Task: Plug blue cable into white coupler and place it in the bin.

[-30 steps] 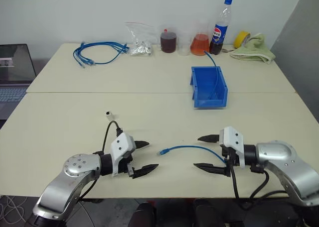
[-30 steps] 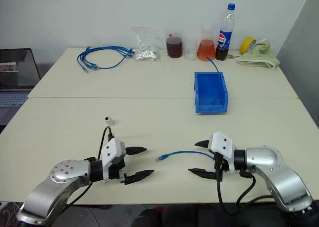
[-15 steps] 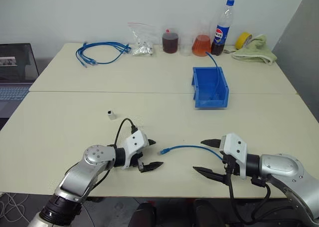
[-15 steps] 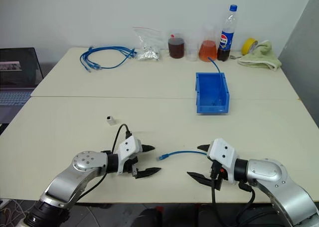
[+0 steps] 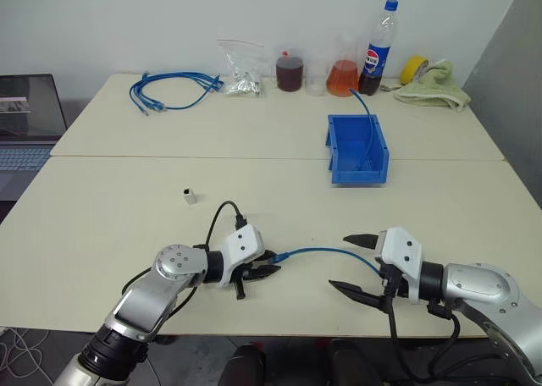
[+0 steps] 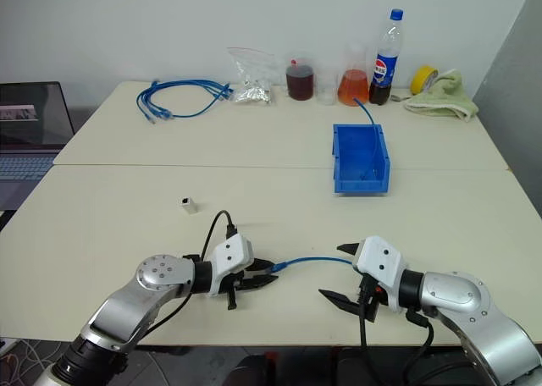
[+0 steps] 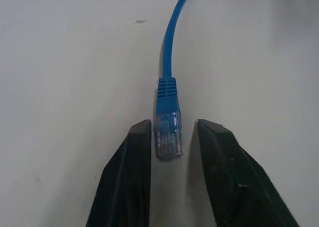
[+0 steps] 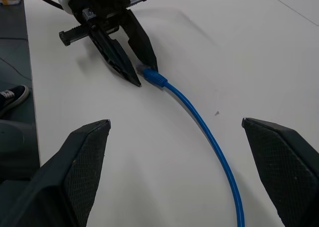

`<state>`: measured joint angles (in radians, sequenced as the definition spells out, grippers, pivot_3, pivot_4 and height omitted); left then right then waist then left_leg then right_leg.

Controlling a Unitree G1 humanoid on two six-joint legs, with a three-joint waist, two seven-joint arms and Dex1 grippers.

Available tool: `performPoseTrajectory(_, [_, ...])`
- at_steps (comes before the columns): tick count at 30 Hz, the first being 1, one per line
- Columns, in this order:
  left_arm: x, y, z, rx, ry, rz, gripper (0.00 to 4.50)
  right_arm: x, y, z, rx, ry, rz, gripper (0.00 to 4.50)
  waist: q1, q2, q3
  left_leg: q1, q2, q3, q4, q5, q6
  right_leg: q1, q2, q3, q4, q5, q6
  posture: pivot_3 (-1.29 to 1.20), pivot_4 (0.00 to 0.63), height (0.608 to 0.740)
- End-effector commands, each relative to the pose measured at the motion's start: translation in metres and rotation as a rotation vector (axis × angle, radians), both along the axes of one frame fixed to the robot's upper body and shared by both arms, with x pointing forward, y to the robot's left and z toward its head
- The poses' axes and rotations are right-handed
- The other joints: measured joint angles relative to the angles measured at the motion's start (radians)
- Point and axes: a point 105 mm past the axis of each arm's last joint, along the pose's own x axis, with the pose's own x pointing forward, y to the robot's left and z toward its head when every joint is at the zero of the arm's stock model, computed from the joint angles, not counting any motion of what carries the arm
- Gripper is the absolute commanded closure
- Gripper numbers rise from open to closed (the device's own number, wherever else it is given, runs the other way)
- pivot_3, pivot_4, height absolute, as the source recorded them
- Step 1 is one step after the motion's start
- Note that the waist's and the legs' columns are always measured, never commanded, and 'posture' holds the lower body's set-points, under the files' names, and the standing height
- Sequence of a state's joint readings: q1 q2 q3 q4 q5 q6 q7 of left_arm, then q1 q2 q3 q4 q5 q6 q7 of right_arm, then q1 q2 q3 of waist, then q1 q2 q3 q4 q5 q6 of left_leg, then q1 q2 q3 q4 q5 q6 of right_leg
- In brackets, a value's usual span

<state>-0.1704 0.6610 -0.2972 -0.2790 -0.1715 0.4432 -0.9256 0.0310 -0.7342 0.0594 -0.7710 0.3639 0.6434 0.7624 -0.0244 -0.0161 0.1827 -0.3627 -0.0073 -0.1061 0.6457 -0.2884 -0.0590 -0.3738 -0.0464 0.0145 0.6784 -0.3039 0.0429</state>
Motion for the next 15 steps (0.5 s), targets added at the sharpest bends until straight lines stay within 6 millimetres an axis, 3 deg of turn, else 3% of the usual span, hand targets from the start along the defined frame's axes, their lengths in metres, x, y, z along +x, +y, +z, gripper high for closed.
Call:
performPoseTrajectory(1, [-0.016, -0.002, -0.028, 0.055, 0.086, -0.025, 4.22, -0.001, 0.002, 0.007, 0.011, -0.038, 0.014, 0.00, 0.000, 0.001, -0.001, 0.000, 0.000, 0.000, 0.000, 0.000, 0.000, 0.000, 0.000, 0.000, 0.000, 0.000, 0.000, 0.00, 0.150, 0.740])
performPoseTrajectory(8, [-0.007, -0.004, -0.022, -0.007, 0.072, 0.031, 4.28, -0.005, 0.005, 0.013, 0.081, 0.010, 0.025, 0.00, 0.003, 0.002, -0.003, 0.000, -0.001, 0.000, 0.000, 0.000, 0.000, 0.001, -0.001, 0.000, 0.000, 0.000, 0.000, 0.00, 0.150, 0.740])
performPoseTrajectory(15, [0.006, -0.002, 0.004, -0.148, 0.077, 0.072, 4.28, -0.017, 0.003, 0.025, 0.192, 0.139, 0.071, 0.00, 0.007, 0.001, -0.003, 0.000, -0.001, 0.000, 0.001, 0.000, 0.000, 0.001, -0.002, -0.001, 0.000, 0.000, 0.001, 0.00, 0.150, 0.740])
